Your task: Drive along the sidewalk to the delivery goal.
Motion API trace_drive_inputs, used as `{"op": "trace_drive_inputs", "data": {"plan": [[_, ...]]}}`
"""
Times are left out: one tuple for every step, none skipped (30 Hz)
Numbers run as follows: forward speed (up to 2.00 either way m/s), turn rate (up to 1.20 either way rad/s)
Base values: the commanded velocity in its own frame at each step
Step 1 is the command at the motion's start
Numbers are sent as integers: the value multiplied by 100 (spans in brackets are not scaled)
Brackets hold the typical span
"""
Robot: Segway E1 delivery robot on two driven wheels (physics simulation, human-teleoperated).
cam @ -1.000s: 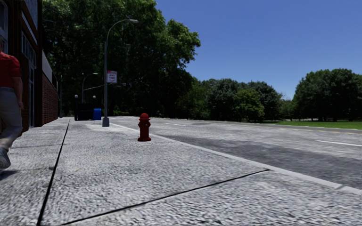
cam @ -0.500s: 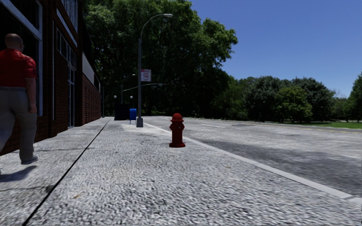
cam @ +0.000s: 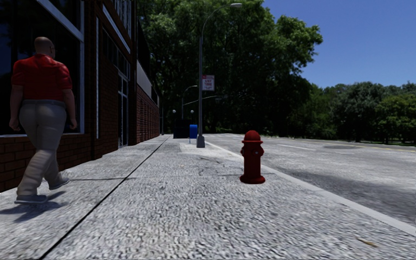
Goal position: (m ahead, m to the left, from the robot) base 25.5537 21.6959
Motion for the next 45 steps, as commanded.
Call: {"op": "trace_drive_inputs", "data": {"plan": [[200,50],[200,50],[200,50],[200,50],[200,40],[200,15],[200,15],[200,0],[200,0],[200,0],[200,0],[200,0],[200,0],[200,0],[200,0],[200,0],[200,0],[200,0],[200,0],[200,0],[200,0],[200,0],[200,0],[200,0],[197,0],[185,0],[185,0],[180,0],[180,0],[180,0],[180,0],[200,0],[200,0],[200,0],[200,0],[200,0],[200,0],[200,0],[200,0],[200,0],[200,0],[200,0],[200,0],[200,0],[200,0]]}}
